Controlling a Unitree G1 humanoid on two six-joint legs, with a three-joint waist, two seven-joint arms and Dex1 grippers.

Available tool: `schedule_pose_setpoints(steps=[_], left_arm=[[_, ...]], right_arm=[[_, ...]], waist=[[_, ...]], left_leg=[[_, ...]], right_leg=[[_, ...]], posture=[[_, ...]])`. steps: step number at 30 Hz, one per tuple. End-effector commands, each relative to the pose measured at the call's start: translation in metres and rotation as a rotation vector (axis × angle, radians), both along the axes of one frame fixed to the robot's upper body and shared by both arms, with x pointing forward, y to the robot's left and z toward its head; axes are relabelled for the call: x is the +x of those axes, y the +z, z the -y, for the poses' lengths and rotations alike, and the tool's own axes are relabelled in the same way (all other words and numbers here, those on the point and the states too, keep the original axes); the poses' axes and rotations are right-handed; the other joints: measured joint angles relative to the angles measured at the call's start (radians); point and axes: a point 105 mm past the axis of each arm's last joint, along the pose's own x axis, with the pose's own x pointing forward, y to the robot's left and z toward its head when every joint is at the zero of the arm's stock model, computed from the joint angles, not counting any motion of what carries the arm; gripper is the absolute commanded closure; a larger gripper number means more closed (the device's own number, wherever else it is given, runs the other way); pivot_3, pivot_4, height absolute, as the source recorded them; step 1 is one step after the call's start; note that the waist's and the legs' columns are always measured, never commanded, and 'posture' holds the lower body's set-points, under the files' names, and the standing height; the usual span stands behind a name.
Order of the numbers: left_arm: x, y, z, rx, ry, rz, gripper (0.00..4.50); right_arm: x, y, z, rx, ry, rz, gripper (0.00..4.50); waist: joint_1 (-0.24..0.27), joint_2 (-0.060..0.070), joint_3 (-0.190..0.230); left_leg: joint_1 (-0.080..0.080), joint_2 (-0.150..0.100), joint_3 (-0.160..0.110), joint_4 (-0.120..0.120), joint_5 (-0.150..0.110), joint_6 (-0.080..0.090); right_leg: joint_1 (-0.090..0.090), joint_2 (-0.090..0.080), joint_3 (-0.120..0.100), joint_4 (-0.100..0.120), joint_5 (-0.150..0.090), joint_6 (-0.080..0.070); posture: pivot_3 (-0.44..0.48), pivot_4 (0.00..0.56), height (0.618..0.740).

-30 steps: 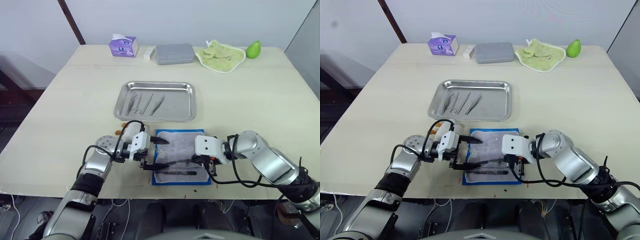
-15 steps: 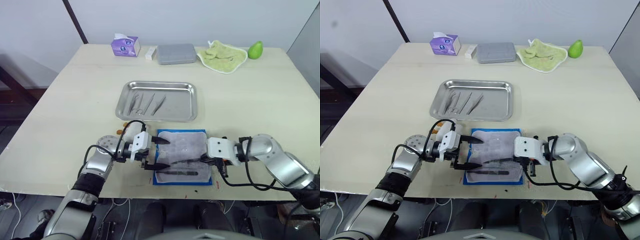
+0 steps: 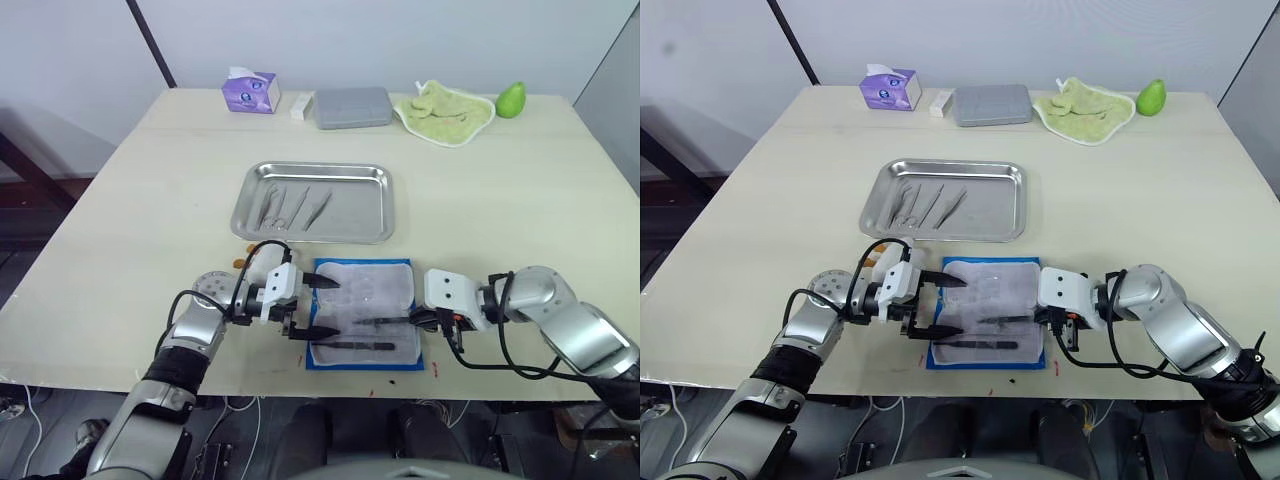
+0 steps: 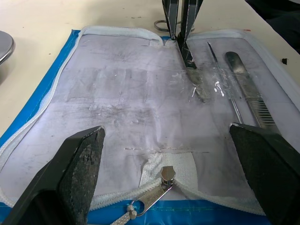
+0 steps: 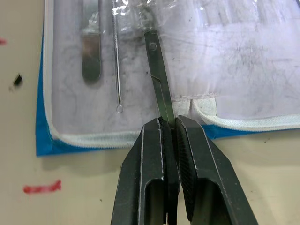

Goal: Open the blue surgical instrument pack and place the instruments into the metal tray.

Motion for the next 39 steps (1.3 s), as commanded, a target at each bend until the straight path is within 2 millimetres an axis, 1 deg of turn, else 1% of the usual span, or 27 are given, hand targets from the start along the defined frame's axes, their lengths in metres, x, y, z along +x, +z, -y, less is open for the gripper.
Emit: schedule_pose_setpoints(steps=[1, 3, 4, 7, 10, 12, 14, 15, 19, 25, 27, 34, 39], left_arm=[[-0.011, -0.028, -0.007, 0.081, 0.012, -0.107, 0.00], [-0.011, -0.028, -0.007, 0.080, 0.012, -0.106, 0.00], [-0.011, -0.028, -0.007, 0.078, 0.013, -0.105, 0.00], [-0.011, -0.028, -0.007, 0.078, 0.014, -0.104, 0.00], [-0.011, -0.028, -0.007, 0.079, 0.015, -0.105, 0.00], [-0.011, -0.028, -0.007, 0.081, 0.015, -0.104, 0.00], [-0.010, -0.028, -0.007, 0.084, 0.017, -0.102, 0.00], [-0.010, -0.028, -0.007, 0.084, 0.017, -0.101, 0.00], [-0.009, -0.028, -0.006, 0.085, 0.018, -0.098, 0.00], [-0.008, -0.027, -0.006, 0.081, 0.021, -0.094, 0.00], [-0.008, -0.027, -0.006, 0.081, 0.021, -0.093, 0.00], [-0.009, -0.025, -0.007, 0.074, 0.020, -0.094, 0.00], [-0.009, -0.024, -0.008, 0.077, 0.018, -0.096, 0.00]], right_arm=[[-0.005, 0.028, -0.022, 0.053, 0.040, 0.031, 4.45], [-0.006, 0.040, -0.029, 0.064, 0.040, 0.031, 4.45], [-0.007, 0.046, -0.029, 0.067, 0.036, 0.030, 4.45], [-0.009, 0.058, -0.019, 0.065, 0.020, 0.020, 4.45], [-0.013, 0.064, -0.010, 0.046, 0.015, 0.019, 4.45], [-0.009, 0.080, -0.021, 0.032, 0.022, 0.040, 4.45], [-0.006, 0.090, -0.025, 0.020, 0.021, 0.048, 4.45], [-0.004, 0.091, -0.023, 0.019, 0.015, 0.046, 4.45], [-0.001, 0.089, -0.018, 0.014, -0.009, 0.037, 4.45], [0.002, 0.083, -0.001, 0.000, -0.044, 0.037, 4.45], [0.002, 0.082, 0.001, 0.000, -0.046, 0.039, 4.45], [-0.001, 0.074, 0.001, 0.027, -0.041, 0.045, 4.45], [0.000, 0.071, -0.006, 0.069, -0.024, 0.032, 4.45]], waist=[[-0.002, 0.002, 0.002], [-0.001, 0.002, 0.002], [-0.001, 0.002, 0.003], [0.001, 0.002, 0.004], [0.002, 0.002, 0.004], [-0.002, 0.003, 0.005], [-0.004, 0.004, 0.006], [-0.005, 0.007, 0.009], [0.003, 0.005, 0.009], [0.001, 0.005, 0.009], [0.001, 0.005, 0.009], [0.001, 0.005, 0.009], [0.000, 0.005, 0.009]], left_leg=[[0.000, 0.000, 0.000, 0.000, 0.000, 0.000], [0.000, 0.000, -0.001, 0.000, 0.000, 0.000], [0.000, 0.000, -0.001, 0.000, 0.000, 0.000], [-0.001, 0.000, -0.002, 0.000, 0.000, 0.000], [-0.003, 0.000, -0.002, 0.000, 0.000, 0.000], [-0.003, 0.000, -0.002, 0.000, 0.000, 0.000], [-0.003, 0.000, -0.002, 0.000, 0.000, 0.000], [-0.002, 0.000, -0.002, 0.000, 0.000, 0.000], [-0.003, 0.001, -0.003, 0.000, 0.000, 0.000], [-0.003, 0.000, -0.002, 0.000, 0.000, 0.000], [-0.003, 0.000, -0.003, 0.000, 0.000, 0.000], [-0.003, 0.000, -0.002, 0.000, 0.000, 0.000], [-0.003, 0.000, -0.002, 0.000, 0.000, 0.000]], right_leg=[[0.000, 0.000, 0.000, 0.000, 0.000, -0.001], [0.000, 0.000, 0.000, 0.000, 0.000, -0.001], [0.000, 0.000, 0.000, 0.000, 0.000, -0.001], [-0.001, 0.000, -0.001, 0.000, 0.001, -0.001], [-0.001, -0.001, -0.003, -0.001, 0.001, -0.001], [-0.001, -0.001, -0.002, -0.002, 0.001, -0.001], [-0.001, -0.001, -0.001, -0.002, 0.001, -0.001], [-0.001, -0.001, -0.001, -0.002, 0.001, -0.001], [-0.001, 0.000, -0.006, -0.003, 0.001, -0.002], [-0.001, -0.002, -0.005, -0.003, 0.001, -0.001], [-0.001, -0.001, -0.005, -0.003, 0.001, -0.001], [0.000, -0.001, -0.005, -0.003, 0.001, -0.001], [0.000, -0.001, -0.005, -0.003, 0.001, -0.001]], posture=[[0.000, 0.150, 0.740], [0.000, 0.150, 0.740], [0.000, 0.150, 0.740], [0.000, 0.150, 0.740], [0.000, 0.150, 0.740], [0.000, 0.150, 0.740], [0.000, 0.150, 0.740], [0.000, 0.150, 0.740], [0.000, 0.150, 0.740], [0.000, 0.150, 0.740], [0.000, 0.150, 0.740], [0.000, 0.150, 0.740], [0.000, 0.150, 0.740]])
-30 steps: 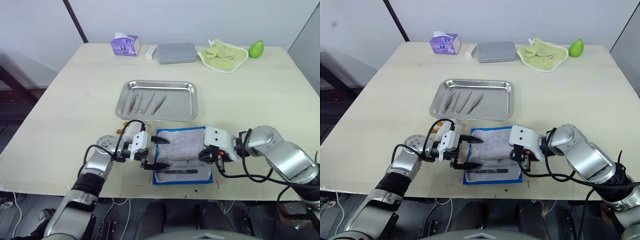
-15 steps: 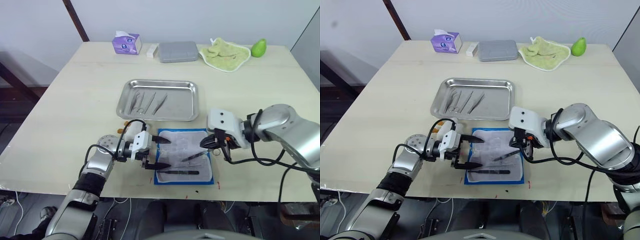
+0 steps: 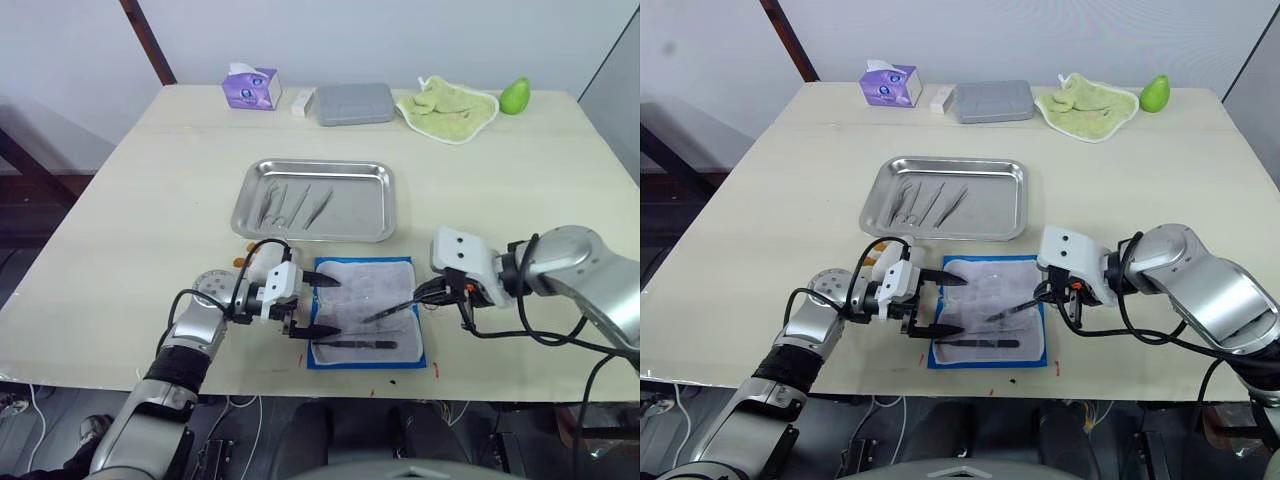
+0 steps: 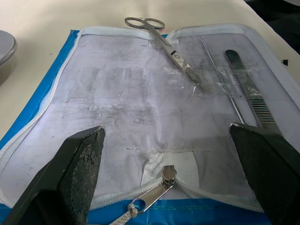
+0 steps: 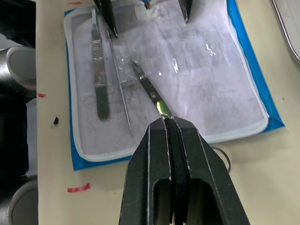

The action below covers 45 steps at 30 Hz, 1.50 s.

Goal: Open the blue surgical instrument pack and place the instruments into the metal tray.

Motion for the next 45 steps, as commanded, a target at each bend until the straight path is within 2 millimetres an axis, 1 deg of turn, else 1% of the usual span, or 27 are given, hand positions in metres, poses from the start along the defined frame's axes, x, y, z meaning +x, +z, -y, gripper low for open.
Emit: schedule_pose_setpoints(steps=[1, 3, 4, 5, 6, 8, 12, 14, 23, 30, 38, 45], left_arm=[[-0.011, -0.027, -0.009, 0.087, 0.015, -0.107, 0.00], [-0.011, -0.027, -0.009, 0.087, 0.014, -0.108, 0.00], [-0.011, -0.027, -0.009, 0.087, 0.013, -0.108, 0.00], [-0.011, -0.027, -0.009, 0.087, 0.013, -0.108, 0.00], [-0.011, -0.027, -0.009, 0.087, 0.013, -0.109, 0.00], [-0.011, -0.027, -0.009, 0.086, 0.014, -0.109, 0.00], [-0.011, -0.027, -0.008, 0.088, 0.015, -0.108, 0.00], [-0.011, -0.027, -0.008, 0.087, 0.015, -0.108, 0.00], [-0.012, -0.027, -0.007, 0.084, 0.021, -0.110, 0.00], [-0.013, -0.027, -0.006, 0.081, 0.021, -0.110, 0.00], [-0.013, -0.027, -0.006, 0.080, 0.022, -0.109, 0.00], [-0.013, -0.026, -0.007, 0.080, 0.029, -0.106, 0.00]], right_arm=[[0.002, 0.007, -0.005, 0.045, 0.012, 0.044, 3.86], [0.006, 0.005, -0.007, 0.048, 0.007, 0.074, 3.14], [0.006, 0.003, -0.007, 0.048, 0.009, 0.074, 2.53], [0.006, 0.002, -0.007, 0.051, 0.012, 0.074, 2.17], [0.005, 0.001, -0.008, 0.057, 0.019, 0.076, 1.72], [0.006, 0.000, -0.008, 0.064, 0.026, 0.082, 1.72], [0.008, -0.012, -0.008, 0.032, 0.083, 0.116, 1.72], [0.012, -0.016, -0.010, 0.028, 0.091, 0.138, 1.72], [0.016, -0.030, -0.014, 0.032, 0.124, 0.128, 1.72], [0.014, -0.037, -0.013, 0.013, 0.145, 0.111, 1.72], [0.018, -0.045, -0.012, 0.000, 0.148, 0.110, 1.72], [0.024, -0.052, -0.016, -0.026, 0.178, 0.126, 1.72]], waist=[[0.000, 0.000, 0.000], [0.000, 0.000, 0.000], [0.000, 0.000, 0.000], [0.000, 0.000, 0.000], [0.000, 0.000, 0.000], [0.000, 0.000, 0.000], [0.000, 0.000, 0.000], [0.000, 0.000, 0.000], [0.000, 0.000, 0.000], [0.000, 0.000, 0.000], [0.000, 0.000, 0.000], [0.000, 0.000, 0.000]], left_leg=[[0.000, 0.000, 0.000, 0.000, 0.000, 0.000], [0.000, 0.000, 0.000, 0.000, 0.000, 0.000], [0.000, 0.000, 0.000, 0.000, 0.000, 0.000], [0.000, 0.000, 0.000, 0.000, 0.000, 0.000], [0.000, 0.000, 0.000, 0.000, 0.000, 0.000], [0.000, 0.000, 0.000, 0.000, 0.000, 0.000], [0.000, 0.000, 0.000, 0.000, 0.000, 0.000], [0.000, 0.000, 0.000, 0.000, 0.000, 0.000], [0.000, 0.000, 0.000, 0.000, 0.000, 0.000], [0.000, 0.000, 0.000, 0.000, 0.000, 0.000], [0.000, 0.000, 0.000, 0.000, 0.000, 0.000], [0.000, 0.000, 0.000, 0.000, 0.000, 0.000]], right_leg=[[0.000, 0.000, 0.000, 0.000, 0.000, 0.000], [0.000, 0.000, 0.000, 0.000, 0.000, 0.000], [0.000, 0.000, 0.000, 0.000, 0.000, 0.000], [0.000, 0.000, 0.000, 0.000, 0.000, 0.000], [0.000, 0.000, 0.000, 0.000, 0.000, 0.000], [0.000, 0.000, 0.000, 0.000, 0.000, 0.000], [0.000, 0.000, 0.000, 0.000, 0.000, 0.000], [0.000, 0.000, 0.000, 0.000, 0.000, 0.000], [0.000, 0.000, 0.000, 0.000, 0.000, 0.000], [0.000, 0.000, 0.000, 0.000, 0.000, 0.000], [0.000, 0.000, 0.000, 0.000, 0.000, 0.000], [0.000, 0.000, 0.000, 0.000, 0.000, 0.000]], posture=[[0.000, 0.150, 0.740], [0.000, 0.150, 0.740], [0.000, 0.150, 0.740], [0.000, 0.150, 0.740], [0.000, 0.150, 0.740], [0.000, 0.150, 0.740], [0.000, 0.150, 0.740], [0.000, 0.150, 0.740], [0.000, 0.150, 0.740], [0.000, 0.150, 0.740], [0.000, 0.150, 0.740], [0.000, 0.150, 0.740]])
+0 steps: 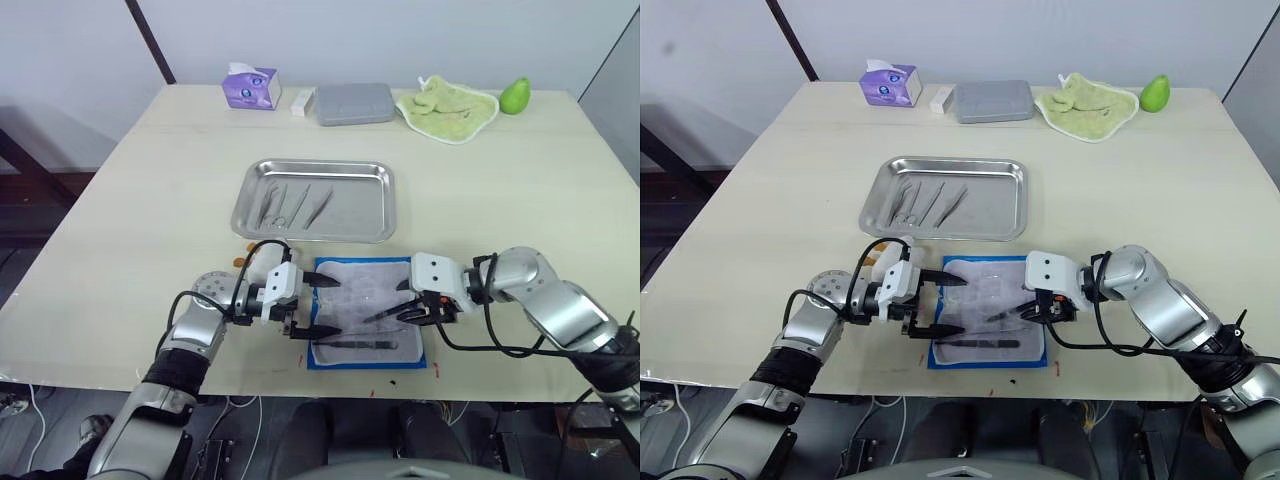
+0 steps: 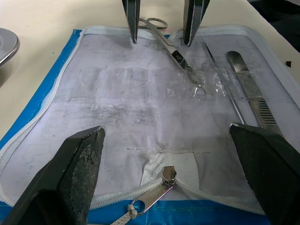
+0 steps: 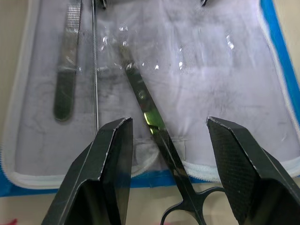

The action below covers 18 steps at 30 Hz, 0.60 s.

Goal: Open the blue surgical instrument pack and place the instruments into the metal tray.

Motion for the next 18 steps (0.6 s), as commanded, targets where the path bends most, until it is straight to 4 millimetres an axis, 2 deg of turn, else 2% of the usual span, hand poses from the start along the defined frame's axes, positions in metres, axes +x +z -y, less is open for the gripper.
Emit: schedule_pose_setpoints(steps=[1, 8, 11, 15, 18], left_arm=[[-0.010, -0.026, -0.007, 0.078, 0.018, -0.102, 0.00], [-0.011, -0.027, -0.007, 0.077, 0.018, -0.102, 0.00], [-0.011, -0.027, -0.007, 0.077, 0.018, -0.102, 0.00], [-0.011, -0.027, -0.007, 0.078, 0.017, -0.102, 0.00], [-0.011, -0.027, -0.007, 0.079, 0.018, -0.102, 0.00]], right_arm=[[0.002, 0.006, -0.003, -0.012, 0.042, 0.049, 1.72], [0.003, -0.001, 0.001, -0.049, 0.047, 0.059, 1.72], [0.005, -0.003, 0.005, -0.059, 0.033, 0.055, 2.61], [0.006, -0.006, 0.009, -0.072, 0.029, 0.055, 4.47], [0.005, -0.005, 0.009, -0.073, 0.033, 0.059, 4.47]], waist=[[0.000, 0.000, 0.000], [0.000, 0.000, 0.000], [0.000, 0.000, 0.000], [0.000, 0.000, 0.000], [0.000, 0.000, 0.000]], left_leg=[[0.000, 0.000, 0.000, 0.000, 0.000, 0.000], [0.000, 0.000, 0.000, 0.000, 0.000, 0.000], [0.000, 0.000, 0.000, 0.000, 0.000, 0.000], [0.001, 0.000, 0.000, 0.000, 0.000, 0.000], [0.002, 0.000, 0.000, 0.001, 0.000, 0.000]], right_leg=[[0.000, 0.000, 0.000, 0.000, 0.000, 0.000], [0.000, 0.000, 0.000, 0.000, 0.000, 0.000], [0.000, 0.000, 0.000, 0.000, 0.000, 0.000], [0.000, 0.000, 0.000, 0.001, 0.000, 0.000], [0.001, 0.000, 0.001, 0.002, 0.000, 0.000]], posture=[[0.000, 0.150, 0.740], [0.000, 0.150, 0.740], [0.000, 0.150, 0.740], [0.000, 0.150, 0.740], [0.000, 0.150, 0.740]])
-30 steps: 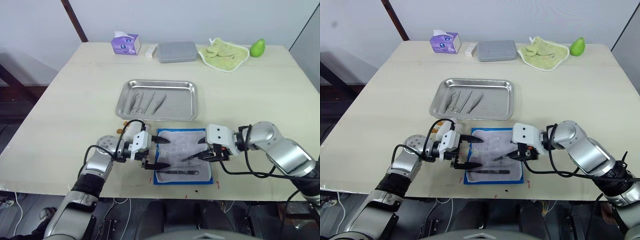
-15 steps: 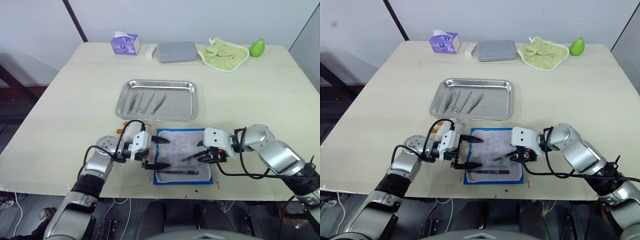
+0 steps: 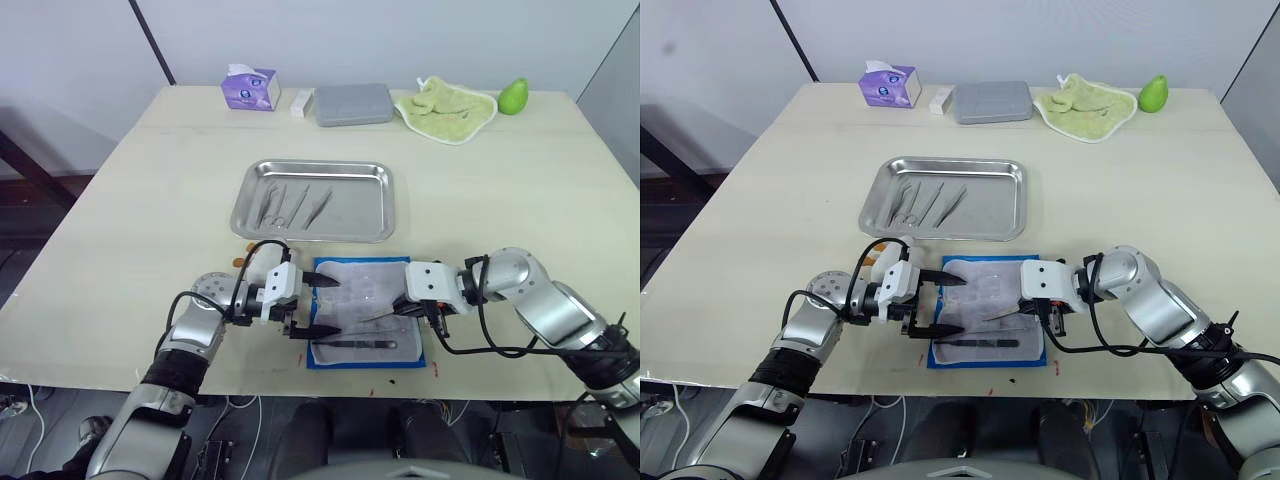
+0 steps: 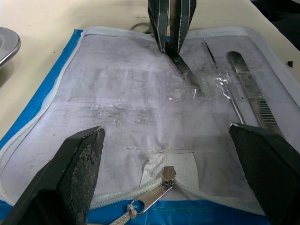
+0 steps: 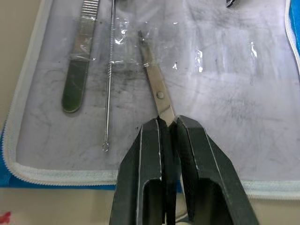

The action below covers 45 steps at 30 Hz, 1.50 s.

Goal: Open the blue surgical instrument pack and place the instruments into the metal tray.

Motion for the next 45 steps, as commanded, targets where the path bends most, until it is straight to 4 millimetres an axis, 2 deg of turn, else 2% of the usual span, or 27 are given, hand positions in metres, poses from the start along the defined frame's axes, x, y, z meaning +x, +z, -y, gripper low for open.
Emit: schedule_pose_setpoints(steps=[1, 10, 17, 24, 28, 31, 35, 37, 40, 45], left_arm=[[-0.011, -0.027, -0.007, 0.078, 0.008, -0.101, 0.00], [-0.011, -0.028, -0.006, 0.077, 0.012, -0.101, 0.00], [-0.011, -0.029, -0.005, 0.077, 0.010, -0.102, 0.00], [-0.010, -0.029, -0.004, 0.074, 0.012, -0.101, 0.00], [-0.010, -0.029, -0.003, 0.071, 0.013, -0.100, 0.00], [-0.010, -0.029, -0.002, 0.068, 0.014, -0.099, 0.00], [-0.010, -0.029, -0.002, 0.065, 0.017, -0.098, 0.00], [-0.010, -0.029, -0.002, 0.063, 0.019, -0.097, 0.00], [-0.011, -0.029, -0.001, 0.060, 0.023, -0.096, 0.00], [-0.011, -0.029, 0.000, 0.054, 0.030, -0.096, 0.00]], right_arm=[[0.003, -0.002, 0.008, -0.032, -0.037, 0.015, 4.47], [-0.013, 0.019, 0.002, -0.006, -0.033, 0.030, 4.47], [-0.014, 0.030, 0.011, -0.023, -0.061, 0.053, 4.47], [-0.008, 0.051, 0.033, -0.024, -0.134, 0.074, 4.47], [-0.002, 0.064, 0.036, 0.050, -0.197, 0.069, 4.47], [0.007, 0.076, 0.029, 0.141, -0.249, 0.091, 4.47], [0.020, 0.090, 0.003, 0.286, -0.353, 0.062, 4.47], [0.023, 0.093, -0.007, 0.286, -0.372, 0.063, 4.47], [0.043, 0.104, -0.018, 0.301, -0.528, 0.099, 4.47], [0.058, 0.112, -0.044, 0.366, -0.631, 0.018, 4.47]], waist=[[0.000, 0.000, 0.000], [0.001, 0.000, 0.000], [0.001, 0.000, 0.000], [0.001, 0.000, 0.000], [0.001, 0.000, 0.000], [0.001, 0.000, 0.000], [0.000, 0.000, 0.000], [0.003, 0.000, 0.000], [0.002, 0.001, 0.000], [0.001, 0.001, 0.000]], left_leg=[[0.000, 0.000, 0.000, 0.000, 0.000, 0.000], [0.000, 0.000, 0.000, 0.000, 0.000, 0.000], [0.000, 0.000, 0.000, 0.000, 0.000, 0.000], [0.000, 0.000, 0.000, 0.000, 0.000, 0.000], [0.000, 0.000, 0.000, 0.000, 0.000, 0.000], [0.000, 0.000, 0.000, 0.000, 0.000, 0.000], [0.000, 0.000, 0.001, 0.000, 0.000, 0.000], [0.000, 0.000, 0.000, 0.000, 0.000, 0.000], [0.000, -0.001, 0.000, 0.000, 0.000, 0.000], [0.000, -0.001, -0.001, 0.000, 0.000, 0.000]], right_leg=[[0.000, 0.000, 0.000, 0.000, 0.000, 0.000], [0.000, 0.000, 0.000, 0.000, 0.000, 0.000], [0.000, 0.000, 0.000, 0.000, 0.000, 0.000], [0.000, 0.000, 0.000, 0.000, 0.000, 0.000], [0.000, 0.000, 0.000, 0.000, 0.000, 0.000], [0.000, 0.000, 0.001, 0.000, 0.000, 0.000], [0.000, 0.000, 0.002, 0.002, 0.000, 0.000], [-0.001, 0.000, 0.002, 0.002, 0.000, 0.000], [-0.001, -0.002, 0.001, 0.003, 0.000, 0.000], [-0.001, -0.002, 0.001, 0.004, 0.000, -0.001]], posture=[[0.000, 0.150, 0.740], [0.000, 0.150, 0.740], [0.000, 0.150, 0.740], [0.000, 0.150, 0.740], [0.000, 0.150, 0.740], [0.000, 0.150, 0.740], [0.000, 0.150, 0.740], [0.000, 0.150, 0.740], [0.000, 0.150, 0.740], [0.000, 0.150, 0.740]])
